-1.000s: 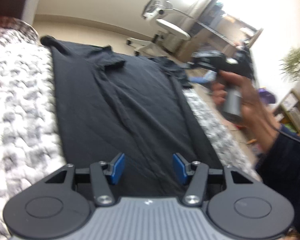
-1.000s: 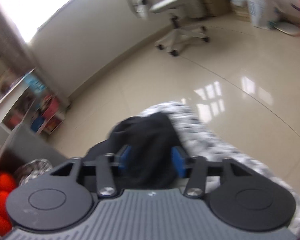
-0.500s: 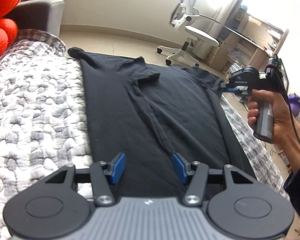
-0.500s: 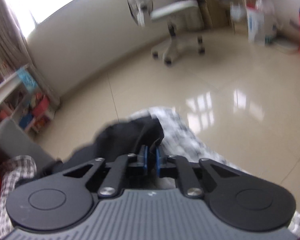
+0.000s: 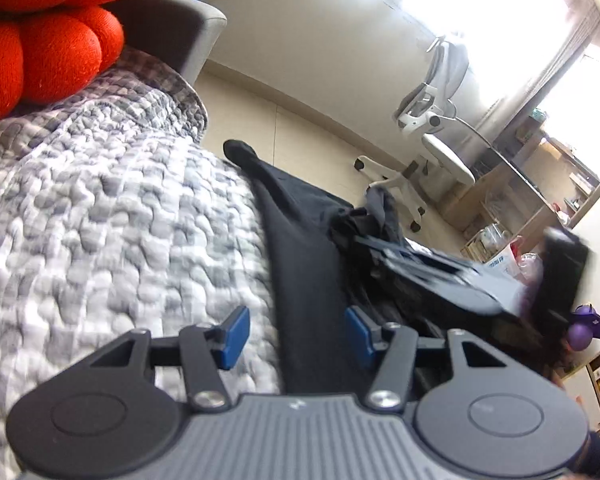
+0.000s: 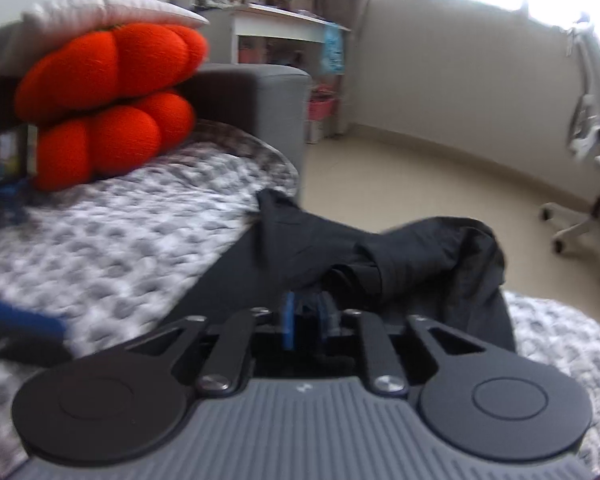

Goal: Fold clothes

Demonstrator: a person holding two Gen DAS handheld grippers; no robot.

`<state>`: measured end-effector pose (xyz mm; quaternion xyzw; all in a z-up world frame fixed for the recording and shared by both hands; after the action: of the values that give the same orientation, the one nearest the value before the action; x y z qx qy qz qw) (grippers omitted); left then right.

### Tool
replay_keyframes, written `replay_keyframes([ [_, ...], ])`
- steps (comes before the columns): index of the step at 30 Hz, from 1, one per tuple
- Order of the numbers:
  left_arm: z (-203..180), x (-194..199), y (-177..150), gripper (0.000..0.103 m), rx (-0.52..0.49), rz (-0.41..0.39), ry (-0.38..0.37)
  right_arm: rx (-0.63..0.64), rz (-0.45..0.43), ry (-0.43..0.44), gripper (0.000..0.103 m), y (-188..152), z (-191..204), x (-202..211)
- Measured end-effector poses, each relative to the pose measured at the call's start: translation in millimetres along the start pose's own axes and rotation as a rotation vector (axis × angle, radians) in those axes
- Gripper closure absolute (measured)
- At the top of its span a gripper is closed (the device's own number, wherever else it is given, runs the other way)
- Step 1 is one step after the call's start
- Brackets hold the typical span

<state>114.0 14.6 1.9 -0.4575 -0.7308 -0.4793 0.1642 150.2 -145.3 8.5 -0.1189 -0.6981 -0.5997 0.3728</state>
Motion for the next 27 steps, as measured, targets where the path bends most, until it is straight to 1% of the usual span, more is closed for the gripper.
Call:
replay_keyframes([
  [2,-0.8,-6.5,7.9,0.048,-0.012,-0.006,-0.003,-0.055,-0.044,0.046,0.038,-3.8,-15.4,21.3],
  [3,-1.9,-11.2,13.9,0.048,-0.015,-0.011,-0.012,-0.106,-0.063,0.057,0.037,-3.8,-28.7,29.6],
  [6,-8.9,-30.6,35.3,0.047,-0.024,-0.022,-0.039,-0.34,-0.076,0.089,0.037,-4.3,-82.8,41.1],
  [9,-21.8,-52.3,60.5,0.044,-0.06,-0.022,-0.046,-0.463,-0.042,0.059,0.037,-9.6,-127.6,31.2],
  [11,-36.7,-68.9,71.6,0.043,-0.117,-0.016,-0.036,-0.545,-0.029,0.054,0.037,-11.1,-156.3,22.7],
  [13,-51.5,-85.9,82.3,0.039,-0.173,-0.01,-0.027,-0.627,-0.022,0.064,0.037,-10.6,-183.8,12.0],
  [14,-58.3,-95.8,85.6,0.033,-0.198,-0.004,-0.025,-0.669,-0.004,0.07,0.037,-8.2,-194.1,0.9],
  [15,-65.1,-105.7,88.9,0.03,-0.223,0.002,-0.022,-0.712,0.013,0.076,0.038,-5.7,-204.4,-10.1],
  [16,-71.1,-115.6,92.5,0.03,-0.246,0.007,-0.017,-0.753,0.031,0.082,0.039,-3.2,-214.4,-21.0],
  [17,-74.0,-125.4,97.0,0.03,-0.256,0.007,0.001,-0.765,0.044,0.076,0.043,0.2,-221.8,-30.5],
  [18,-76.5,-134.8,101.5,0.03,-0.264,0.007,0.017,-0.775,0.057,0.086,0.05,4.4,-224.6,-39.8],
  [19,-77.2,-142.3,105.0,0.031,-0.262,0.009,0.026,-0.785,0.071,0.096,0.053,8.6,-227.3,-48.9],
  [20,-77.6,-149.6,108.2,0.034,-0.26,0.012,0.034,-0.795,0.084,0.106,0.059,12.8,-230.1,-58.1],
  [21,-76.3,-155.7,109.8,0.046,-0.252,0.02,0.035,-0.804,0.096,0.115,0.066,17.0,-232.7,-66.9],
  [22,-74.9,-160.5,110.9,0.058,-0.243,0.031,0.027,-0.806,0.1,0.115,0.068,20.4,-233.7,-70.8],
  [23,-71.3,-162.6,111.4,0.085,-0.223,0.034,0.015,-0.807,0.104,0.115,0.068,23.7,-234.7,-74.6],
  [24,-67.7,-164.8,111.9,0.096,-0.202,0.038,0.004,-0.809,0.108,0.115,0.068,27.1,-235.7,-78.5],
  [26,-60.5,-168.2,113.0,0.097,-0.161,0.042,-0.021,-0.812,0.115,0.116,0.068,33.9,-237.7,-86.2],
  [27,-57.0,-165.6,113.5,0.098,-0.14,0.027,-0.037,-0.814,0.119,0.116,0.068,37.2,-238.7,-90.1],
])
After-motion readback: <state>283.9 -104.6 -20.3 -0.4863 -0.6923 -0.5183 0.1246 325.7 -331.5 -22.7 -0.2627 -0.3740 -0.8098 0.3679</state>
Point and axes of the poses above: each gripper's, at about its wrist camera, not at the fingertips, and x roughly against the way its jaws point, z to its left, y to its top, the point moved 7 cm from there along -x, roughly the way its jaws point, and after that the axes turned 10 degrees about z, right-handed, at the moved point
